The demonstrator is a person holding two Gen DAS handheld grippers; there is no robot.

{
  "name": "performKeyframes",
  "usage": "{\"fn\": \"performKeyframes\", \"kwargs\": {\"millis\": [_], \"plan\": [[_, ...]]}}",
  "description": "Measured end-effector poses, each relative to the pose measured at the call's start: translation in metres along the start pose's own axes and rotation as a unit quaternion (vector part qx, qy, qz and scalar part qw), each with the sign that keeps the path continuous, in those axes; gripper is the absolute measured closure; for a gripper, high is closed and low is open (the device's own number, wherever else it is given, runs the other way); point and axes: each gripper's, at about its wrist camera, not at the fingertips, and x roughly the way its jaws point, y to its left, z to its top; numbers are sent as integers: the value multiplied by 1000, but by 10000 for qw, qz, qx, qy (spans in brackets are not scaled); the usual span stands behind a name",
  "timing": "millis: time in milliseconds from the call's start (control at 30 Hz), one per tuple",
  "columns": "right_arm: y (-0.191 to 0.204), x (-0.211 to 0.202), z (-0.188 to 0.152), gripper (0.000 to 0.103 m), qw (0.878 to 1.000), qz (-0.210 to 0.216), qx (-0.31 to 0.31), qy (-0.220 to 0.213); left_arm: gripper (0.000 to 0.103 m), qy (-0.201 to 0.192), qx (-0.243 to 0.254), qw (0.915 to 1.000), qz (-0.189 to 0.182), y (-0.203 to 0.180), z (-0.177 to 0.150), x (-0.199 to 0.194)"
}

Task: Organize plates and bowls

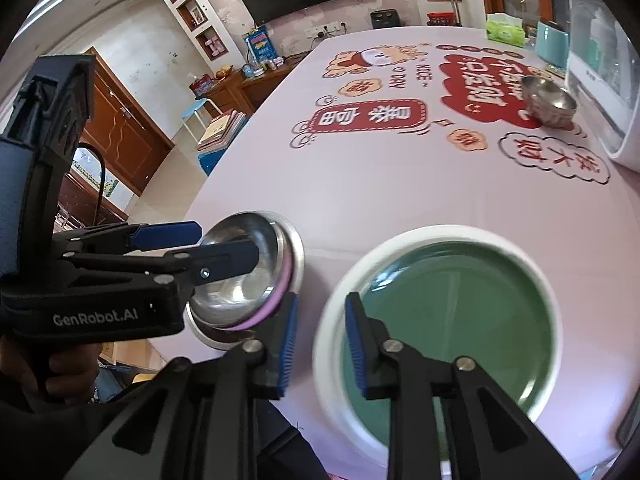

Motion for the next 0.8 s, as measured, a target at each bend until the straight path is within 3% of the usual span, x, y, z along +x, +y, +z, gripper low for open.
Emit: {"fn": "performKeyframes", "kwargs": {"millis": [433,800], "plan": [[-89,-45,16,55,9993,-259,153,-223,27,-227,-27,9997,-18,-81,36,1],[-176,-76,67,49,9960,-433,525,-586,26,-347,-80,9993,142,-134,88,6]]}}
